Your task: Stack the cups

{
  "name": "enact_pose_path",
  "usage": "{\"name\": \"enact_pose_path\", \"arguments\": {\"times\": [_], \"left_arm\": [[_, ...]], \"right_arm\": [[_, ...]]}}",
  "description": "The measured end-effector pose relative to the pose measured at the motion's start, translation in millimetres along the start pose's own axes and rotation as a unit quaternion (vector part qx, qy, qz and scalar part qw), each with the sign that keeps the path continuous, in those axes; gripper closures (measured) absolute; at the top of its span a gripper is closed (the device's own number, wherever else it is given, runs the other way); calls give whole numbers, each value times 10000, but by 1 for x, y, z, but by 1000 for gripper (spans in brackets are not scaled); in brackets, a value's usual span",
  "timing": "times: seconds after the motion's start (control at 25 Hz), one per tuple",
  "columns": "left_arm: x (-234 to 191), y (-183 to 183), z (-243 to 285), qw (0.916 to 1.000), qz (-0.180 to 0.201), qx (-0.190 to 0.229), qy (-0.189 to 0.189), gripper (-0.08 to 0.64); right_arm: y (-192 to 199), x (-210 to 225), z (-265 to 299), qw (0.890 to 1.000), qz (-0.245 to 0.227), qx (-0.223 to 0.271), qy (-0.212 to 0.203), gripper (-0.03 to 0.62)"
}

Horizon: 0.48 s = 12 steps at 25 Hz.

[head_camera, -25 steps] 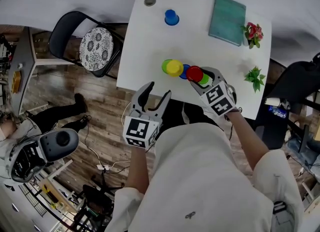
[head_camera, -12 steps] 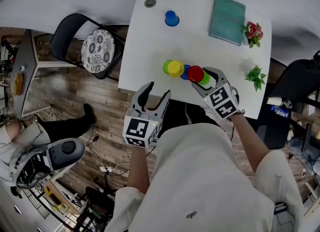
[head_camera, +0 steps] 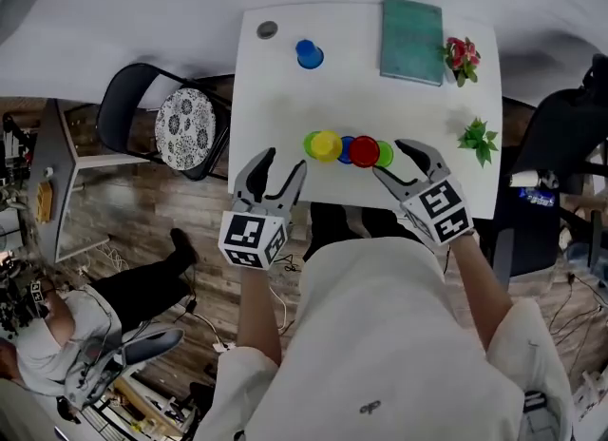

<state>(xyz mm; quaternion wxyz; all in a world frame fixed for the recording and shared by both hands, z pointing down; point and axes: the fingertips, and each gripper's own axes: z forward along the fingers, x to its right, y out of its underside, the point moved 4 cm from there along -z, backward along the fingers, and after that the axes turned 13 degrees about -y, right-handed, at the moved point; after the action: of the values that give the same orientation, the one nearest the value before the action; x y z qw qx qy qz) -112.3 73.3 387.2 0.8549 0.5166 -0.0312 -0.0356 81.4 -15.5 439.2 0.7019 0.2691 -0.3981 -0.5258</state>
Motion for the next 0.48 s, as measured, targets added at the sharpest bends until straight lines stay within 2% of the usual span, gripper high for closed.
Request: {"name": "enact_pose_path", "arguments": {"times": [0.12, 0.28, 0.48], "left_arm": [[-10, -9, 15, 9998, 121, 22, 146, 308], [-23, -20, 41, 9981, 331, -4, 523, 308], [-38, -25, 82, 9928, 654, -83, 997, 308]], "right_arm": [[-4, 1, -10, 9993, 154, 183, 278, 333], [-10, 3, -18, 9958, 447, 349, 723, 333], [-13, 3, -31, 9850, 843, 554, 1402, 336]]}}
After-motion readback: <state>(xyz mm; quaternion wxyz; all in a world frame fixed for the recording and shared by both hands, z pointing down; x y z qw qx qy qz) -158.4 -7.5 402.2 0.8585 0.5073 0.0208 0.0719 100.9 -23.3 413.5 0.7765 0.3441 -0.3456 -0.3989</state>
